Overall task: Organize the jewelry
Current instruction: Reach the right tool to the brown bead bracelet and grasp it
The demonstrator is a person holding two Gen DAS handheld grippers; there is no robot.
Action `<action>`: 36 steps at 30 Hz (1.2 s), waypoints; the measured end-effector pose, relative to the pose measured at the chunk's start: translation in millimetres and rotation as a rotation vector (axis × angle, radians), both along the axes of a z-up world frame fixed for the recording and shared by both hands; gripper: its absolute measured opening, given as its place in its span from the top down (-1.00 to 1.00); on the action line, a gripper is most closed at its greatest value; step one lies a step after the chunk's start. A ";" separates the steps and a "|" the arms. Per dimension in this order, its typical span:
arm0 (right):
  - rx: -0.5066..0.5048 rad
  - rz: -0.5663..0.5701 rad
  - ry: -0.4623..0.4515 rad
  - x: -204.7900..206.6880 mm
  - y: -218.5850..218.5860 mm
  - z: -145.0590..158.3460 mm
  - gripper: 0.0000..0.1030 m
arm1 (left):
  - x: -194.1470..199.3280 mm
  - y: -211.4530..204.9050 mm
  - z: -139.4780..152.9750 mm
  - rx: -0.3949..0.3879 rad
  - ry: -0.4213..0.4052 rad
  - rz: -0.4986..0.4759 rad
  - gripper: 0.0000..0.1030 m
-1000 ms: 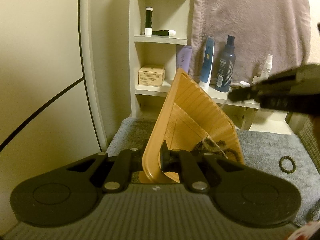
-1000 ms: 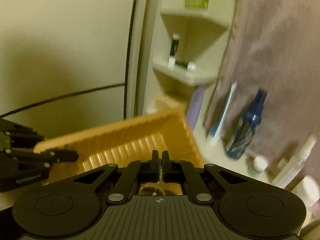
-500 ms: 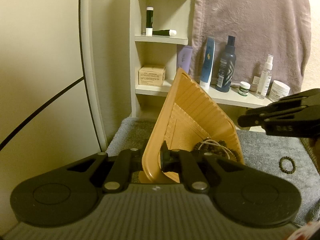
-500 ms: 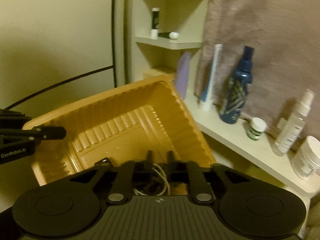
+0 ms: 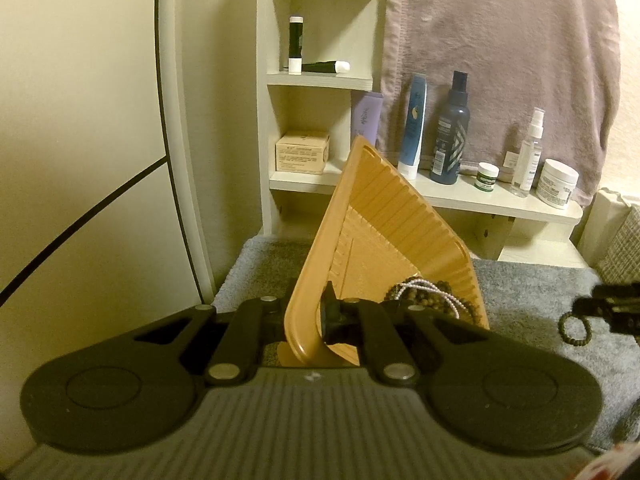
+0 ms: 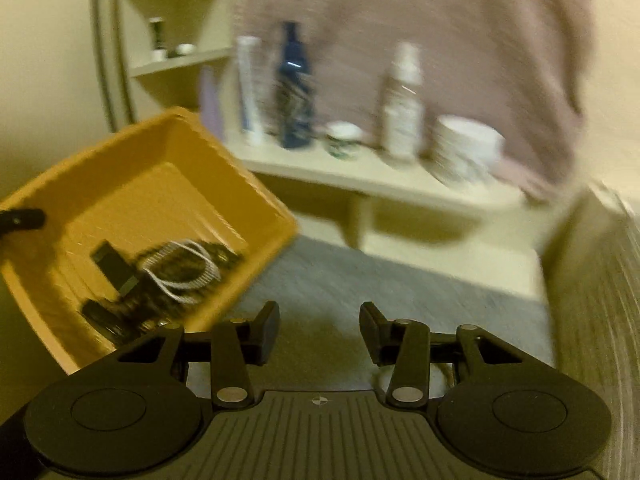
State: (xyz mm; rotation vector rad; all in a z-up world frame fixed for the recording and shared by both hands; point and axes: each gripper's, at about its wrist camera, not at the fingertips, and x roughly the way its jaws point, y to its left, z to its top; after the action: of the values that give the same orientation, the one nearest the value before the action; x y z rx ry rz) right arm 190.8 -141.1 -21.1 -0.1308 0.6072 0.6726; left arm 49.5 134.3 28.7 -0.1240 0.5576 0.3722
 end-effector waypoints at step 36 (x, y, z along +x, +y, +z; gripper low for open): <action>0.009 -0.254 0.099 27.3 -72.6 -53.1 0.16 | -1.2 -2.4 0.6 0.014 0.003 -0.003 0.85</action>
State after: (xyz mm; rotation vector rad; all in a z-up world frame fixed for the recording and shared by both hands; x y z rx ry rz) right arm 218.1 -213.7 -74.2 -0.0111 0.7018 0.4375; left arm 48.3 131.9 29.3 -0.1095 0.5579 0.3732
